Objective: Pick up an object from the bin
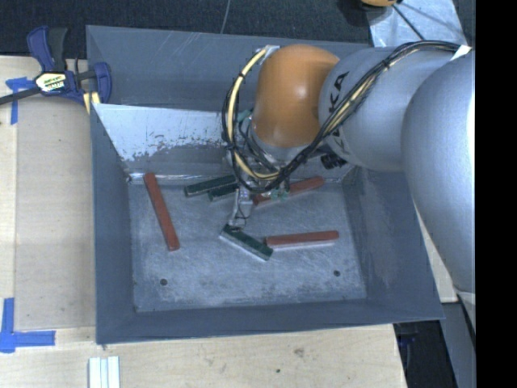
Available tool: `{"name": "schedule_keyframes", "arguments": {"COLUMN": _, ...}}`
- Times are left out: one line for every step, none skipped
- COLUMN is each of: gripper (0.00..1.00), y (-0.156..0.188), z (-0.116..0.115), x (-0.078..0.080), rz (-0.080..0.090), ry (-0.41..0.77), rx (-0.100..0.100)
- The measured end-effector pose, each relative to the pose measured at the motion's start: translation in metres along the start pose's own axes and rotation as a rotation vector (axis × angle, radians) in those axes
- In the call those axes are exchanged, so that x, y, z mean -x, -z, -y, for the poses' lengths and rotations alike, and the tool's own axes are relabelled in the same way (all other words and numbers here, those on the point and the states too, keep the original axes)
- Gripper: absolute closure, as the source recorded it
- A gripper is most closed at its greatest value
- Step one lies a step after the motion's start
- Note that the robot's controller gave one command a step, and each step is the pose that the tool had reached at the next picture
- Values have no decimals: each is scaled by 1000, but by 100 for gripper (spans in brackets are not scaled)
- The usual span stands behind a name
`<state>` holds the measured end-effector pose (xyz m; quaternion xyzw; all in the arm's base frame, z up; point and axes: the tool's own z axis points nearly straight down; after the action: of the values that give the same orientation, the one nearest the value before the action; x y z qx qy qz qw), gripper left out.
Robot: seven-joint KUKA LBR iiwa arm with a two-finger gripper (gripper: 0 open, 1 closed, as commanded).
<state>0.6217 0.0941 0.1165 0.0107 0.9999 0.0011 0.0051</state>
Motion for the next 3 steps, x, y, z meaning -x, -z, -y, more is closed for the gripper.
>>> {"name": "schedule_keyframes", "arguments": {"gripper": 0, "y": -38, "z": 5, "x": -1, "rz": -9, "ry": -21, "rx": -3}}
{"name": "schedule_keyframes", "arguments": {"gripper": 100, "y": -43, "z": 45, "x": -15, "rz": -4, "ry": -284, "rx": -2}}
{"name": "schedule_keyframes", "arguments": {"gripper": 100, "y": -43, "z": 45, "x": -15, "rz": -4, "ry": -284, "rx": -2}}
